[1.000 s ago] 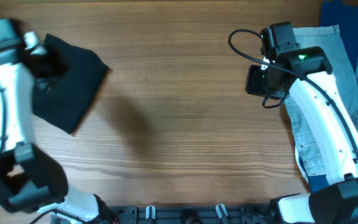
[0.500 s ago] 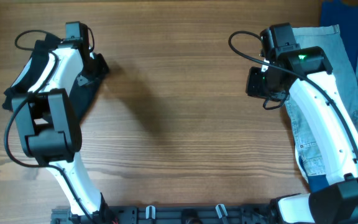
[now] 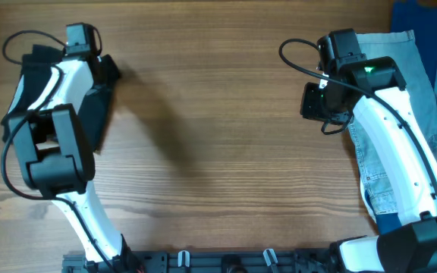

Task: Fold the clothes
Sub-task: 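Open the left gripper and lift away from the folded shorts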

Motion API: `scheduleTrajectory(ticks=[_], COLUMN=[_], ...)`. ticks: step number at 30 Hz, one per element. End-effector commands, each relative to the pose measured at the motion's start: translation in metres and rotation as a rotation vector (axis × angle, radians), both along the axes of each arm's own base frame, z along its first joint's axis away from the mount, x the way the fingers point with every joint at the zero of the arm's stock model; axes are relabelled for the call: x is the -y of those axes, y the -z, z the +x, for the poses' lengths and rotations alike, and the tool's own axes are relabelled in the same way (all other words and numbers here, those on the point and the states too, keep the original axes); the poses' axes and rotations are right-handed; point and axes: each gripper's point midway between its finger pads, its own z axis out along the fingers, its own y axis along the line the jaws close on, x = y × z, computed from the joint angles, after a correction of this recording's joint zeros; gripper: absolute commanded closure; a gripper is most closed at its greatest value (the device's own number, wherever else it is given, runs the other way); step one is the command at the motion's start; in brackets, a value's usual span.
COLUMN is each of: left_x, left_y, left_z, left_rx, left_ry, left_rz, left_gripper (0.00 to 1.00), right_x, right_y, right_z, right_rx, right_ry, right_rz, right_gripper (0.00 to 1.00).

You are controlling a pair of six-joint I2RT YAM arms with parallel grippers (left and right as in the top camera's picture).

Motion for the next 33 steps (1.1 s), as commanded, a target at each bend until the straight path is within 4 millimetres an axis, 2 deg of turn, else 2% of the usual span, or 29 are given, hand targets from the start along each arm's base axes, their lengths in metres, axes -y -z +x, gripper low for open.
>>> scheduleTrajectory(ticks=[1,6,8,9,10,11,13,17,19,20,22,24,26,28,31,33], left_x=[-0.03,-0.022,-0.013,-0.006,0.001,0.007,0.025,0.081,0.113,0.124,0.142,0.152,0.153,0.148,0.145,0.146], left_y=[0.009,0.007,0.001,-0.005,-0.011,-0.014,-0.018,-0.014,-0.01,-0.008,-0.003,0.001,0.0,-0.002,-0.011,-0.024], left_z=[-0.006,-0.011,-0.011,-0.01,-0.009,-0.008,-0.006,-0.017,-0.03,-0.039,-0.064,-0.095,-0.128,-0.151,-0.169,-0.17], left_rx=[-0.025,-0.045,-0.036,-0.027,-0.019,-0.013,-0.011,-0.07,-0.122,-0.154,-0.249,-0.369,-0.503,-0.597,-0.665,-0.642], left_ry=[-0.055,-0.008,0.012,0.026,0.042,0.055,0.094,0.227,0.323,0.355,0.401,0.432,0.442,0.407,0.368,0.374], left_rz=[0.036,0.011,-0.023,-0.034,-0.033,-0.031,-0.029,-0.026,-0.017,-0.015,-0.017,-0.019,-0.021,-0.028,-0.036,-0.035], left_gripper=[0.91,0.79,0.66,0.61,0.58,0.55,0.48,0.38,0.22,0.0,0.0,0.0,0.0,0.0,0.0,0.0], right_x=[-0.002,-0.002,-0.003,-0.003,-0.005,-0.007,-0.016,-0.031,-0.037,-0.039,-0.043,-0.039,-0.032,-0.028,-0.027,-0.026], right_y=[-0.006,-0.006,-0.006,-0.006,-0.007,-0.008,-0.008,-0.01,-0.007,-0.004,0.002,0.014,0.021,0.022,0.023,0.024], right_z=[0.002,0.002,0.003,0.005,0.008,0.011,0.021,0.039,0.049,0.054,0.06,0.063,0.058,0.055,0.048,0.042], right_rx=[0.017,0.017,0.02,0.029,0.042,0.053,0.09,0.143,0.161,0.169,0.165,0.133,0.09,0.072,0.046,0.021], right_ry=[-0.004,-0.004,-0.004,-0.003,-0.005,-0.009,-0.019,-0.041,-0.062,-0.089,-0.136,-0.152,-0.132,-0.119,-0.114,-0.111], right_rz=[0.009,0.009,0.01,0.013,0.02,0.034,0.076,0.15,0.176,0.186,0.219,0.244,0.252,0.25,0.248,0.246], right_gripper=[0.65,0.65,0.64,0.6,0.48,0.41,0.36,0.21,0.13,0.12,0.08,0.04,0.01,0.0,0.0,0.0])
